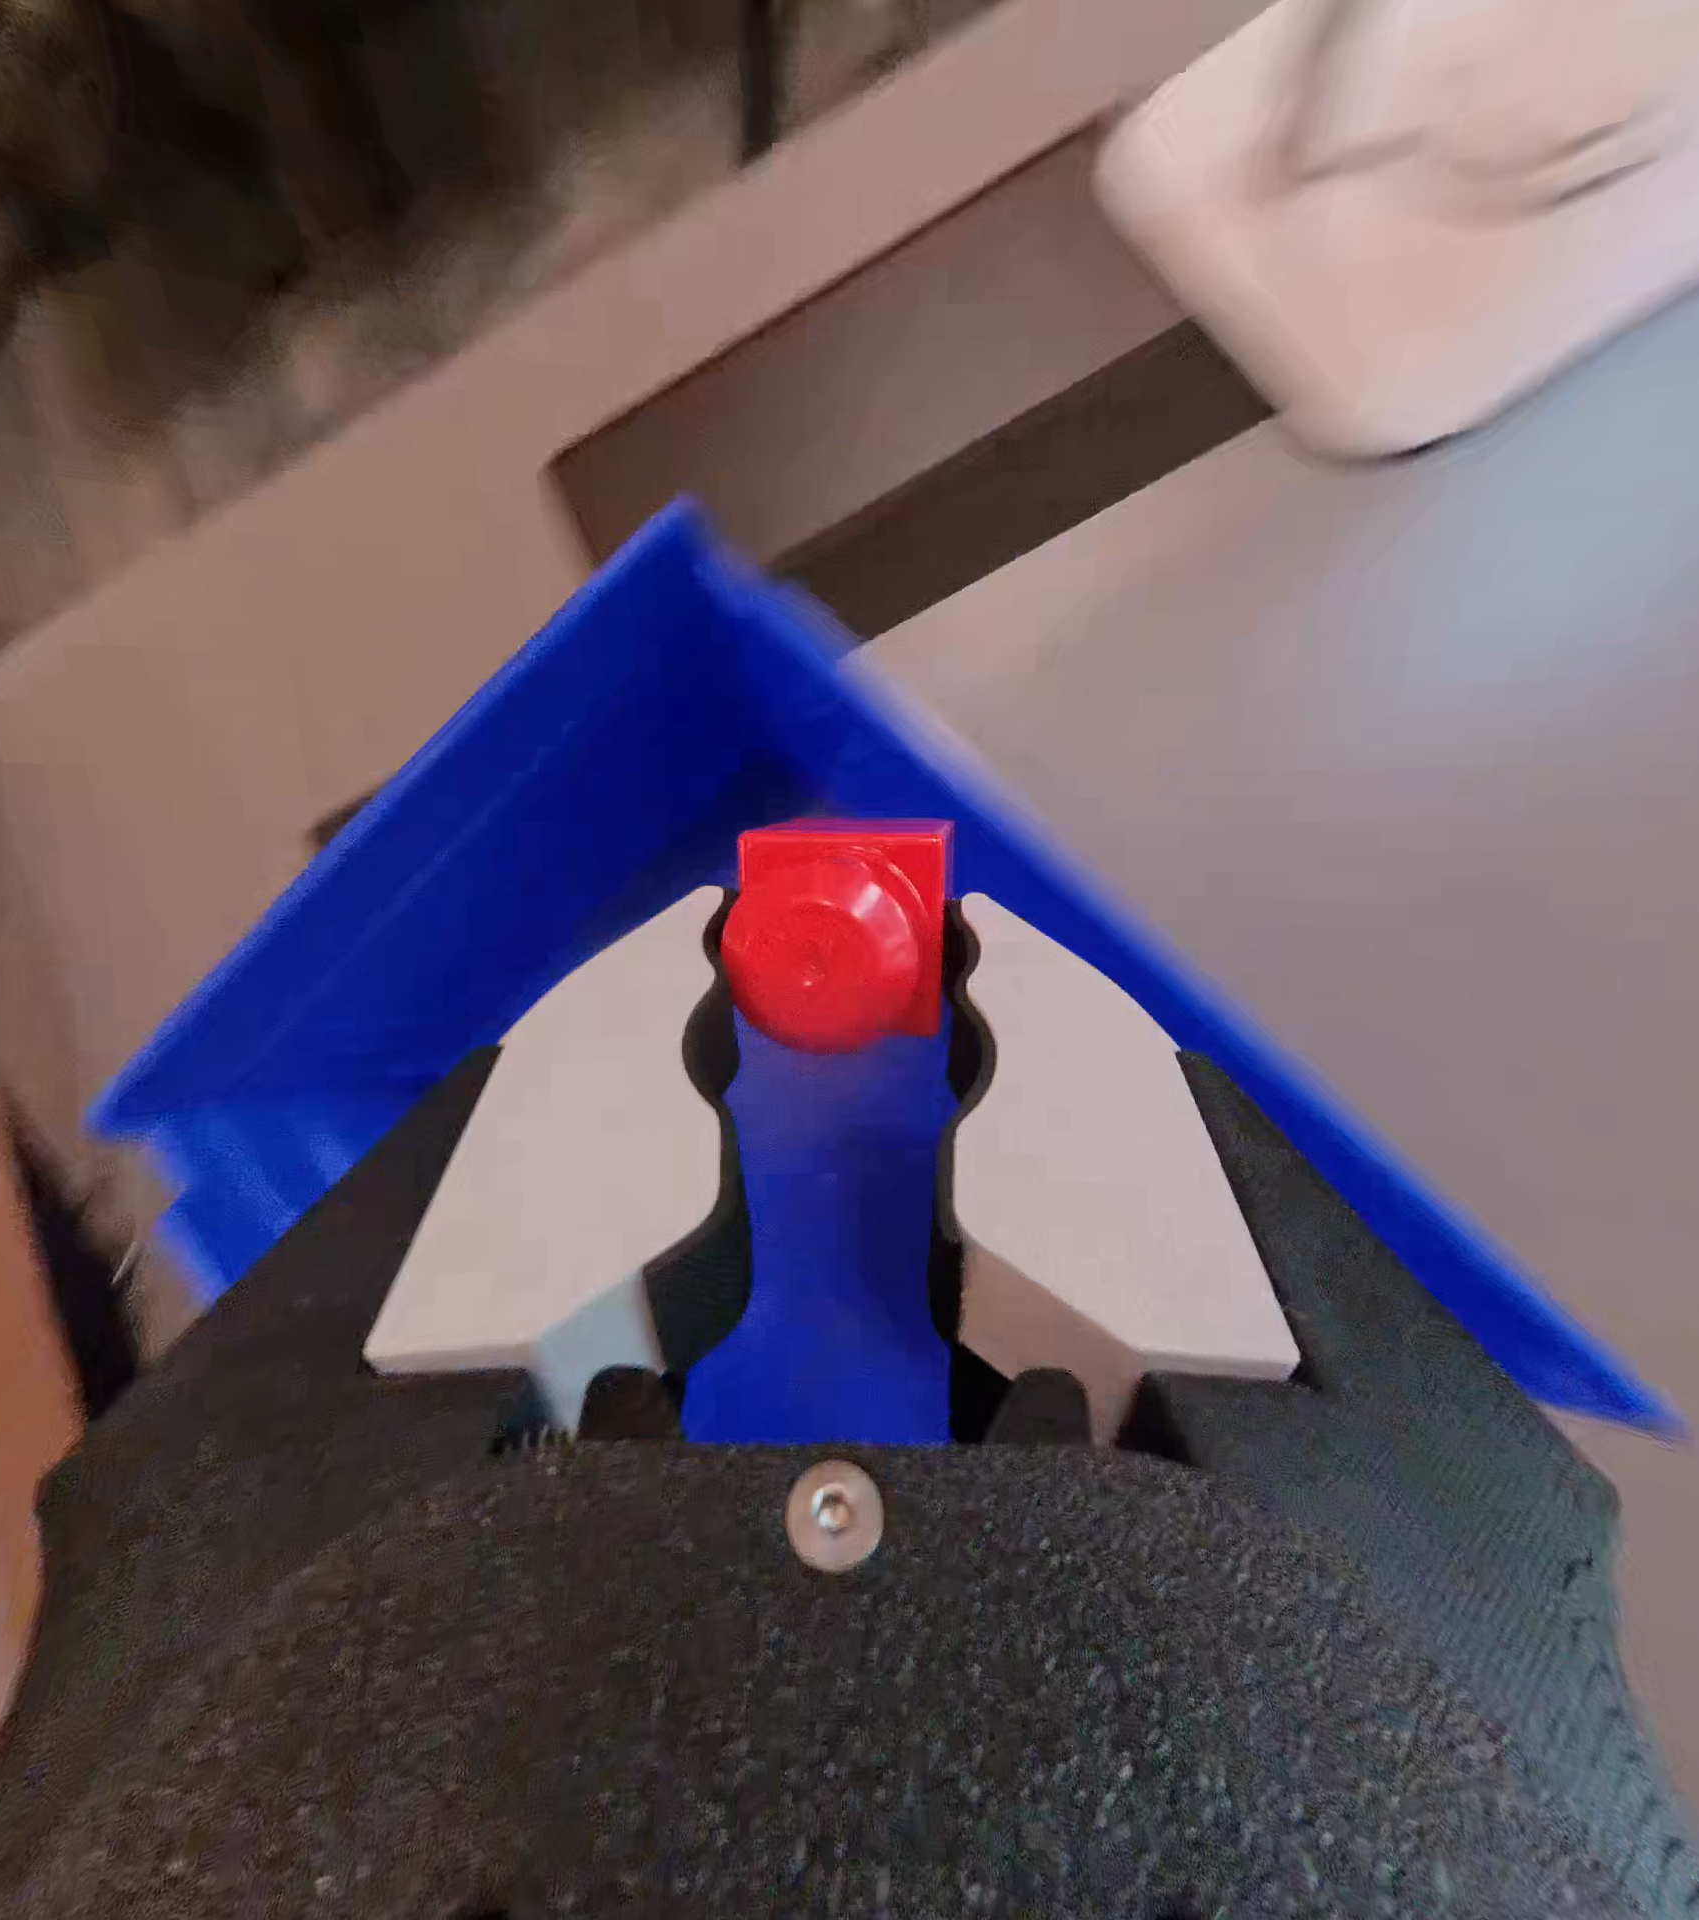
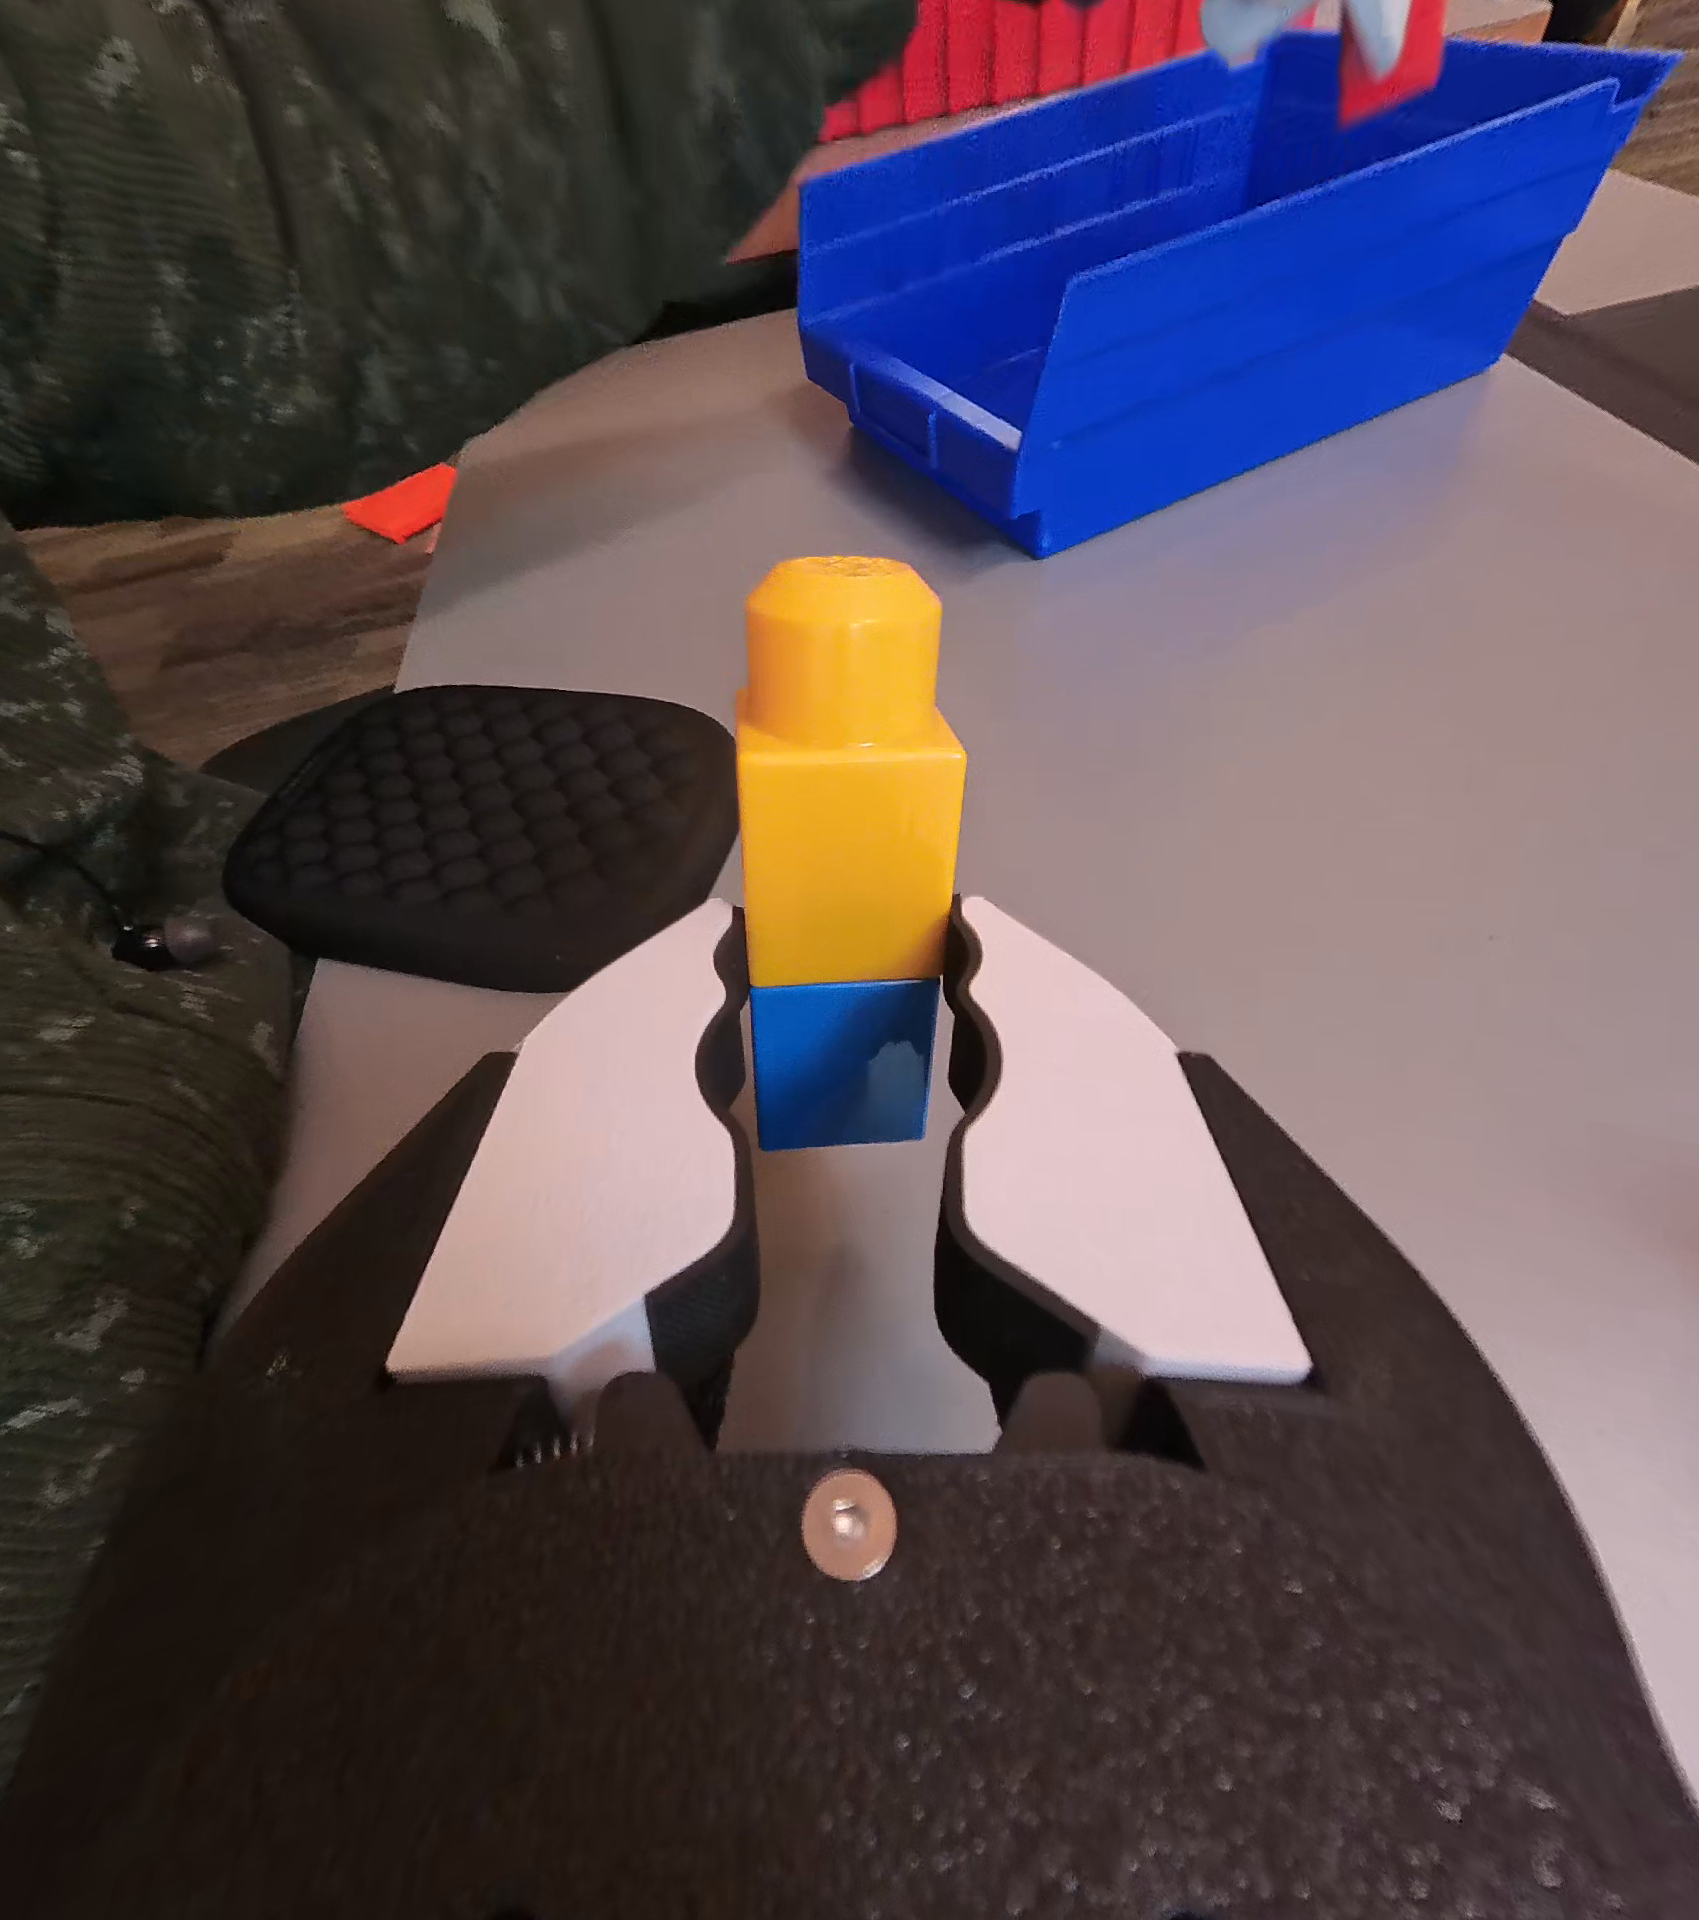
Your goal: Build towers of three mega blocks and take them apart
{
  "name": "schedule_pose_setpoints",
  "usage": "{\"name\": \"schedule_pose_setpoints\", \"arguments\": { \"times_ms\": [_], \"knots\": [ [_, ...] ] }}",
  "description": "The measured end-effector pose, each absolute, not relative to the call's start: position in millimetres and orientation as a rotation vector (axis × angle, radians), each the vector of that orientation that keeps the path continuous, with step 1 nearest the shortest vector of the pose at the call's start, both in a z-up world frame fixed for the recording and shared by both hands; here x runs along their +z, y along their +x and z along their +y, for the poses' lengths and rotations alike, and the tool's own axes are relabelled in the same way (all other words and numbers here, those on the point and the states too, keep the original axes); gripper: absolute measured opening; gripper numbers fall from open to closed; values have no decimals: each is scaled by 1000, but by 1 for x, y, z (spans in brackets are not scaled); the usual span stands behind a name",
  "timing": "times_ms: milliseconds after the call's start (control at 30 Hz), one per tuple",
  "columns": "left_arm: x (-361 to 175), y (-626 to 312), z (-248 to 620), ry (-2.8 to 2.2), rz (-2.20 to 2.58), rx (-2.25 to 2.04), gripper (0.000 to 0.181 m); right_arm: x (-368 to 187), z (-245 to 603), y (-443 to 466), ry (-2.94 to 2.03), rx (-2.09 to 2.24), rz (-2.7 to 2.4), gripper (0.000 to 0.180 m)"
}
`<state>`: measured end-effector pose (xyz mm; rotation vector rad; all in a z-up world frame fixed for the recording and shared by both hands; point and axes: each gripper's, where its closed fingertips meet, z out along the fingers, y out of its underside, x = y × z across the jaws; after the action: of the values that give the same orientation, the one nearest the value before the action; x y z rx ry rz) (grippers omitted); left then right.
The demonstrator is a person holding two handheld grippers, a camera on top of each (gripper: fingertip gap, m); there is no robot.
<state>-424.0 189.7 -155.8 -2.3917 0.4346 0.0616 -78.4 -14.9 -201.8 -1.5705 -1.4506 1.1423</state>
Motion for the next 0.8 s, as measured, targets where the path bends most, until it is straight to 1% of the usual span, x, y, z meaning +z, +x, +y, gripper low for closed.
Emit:
{"name": "schedule_pose_setpoints", "arguments": {
  "times_ms": [100,167,233,333,533,667,800],
  "knots": [
    [-108,-313,142,-2152,775,-317,37,-205,-16,-80,-1600,1140,-1457,36],
    [-100,-249,98,-2043,1000,-473,37,-206,-18,-81,-1599,1125,-1475,36],
    [-107,-196,55,-1971,1195,-591,37,-209,-19,-81,-1599,1083,-1502,36],
    [-131,-139,7,-1901,1405,-707,37,-220,-20,-81,-1604,986,-1568,36],
    [-173,-98,-19,-1891,1544,-799,37,-226,-25,-83,-1607,964,-1605,36],
    [-176,-93,-19,-1884,1517,-847,37,-228,-24,-80,-1620,983,-1603,36],
    [-177,-92,-20,-1869,1521,-806,37,-227,-25,-82,-1624,992,-1590,36]
  ]
}}
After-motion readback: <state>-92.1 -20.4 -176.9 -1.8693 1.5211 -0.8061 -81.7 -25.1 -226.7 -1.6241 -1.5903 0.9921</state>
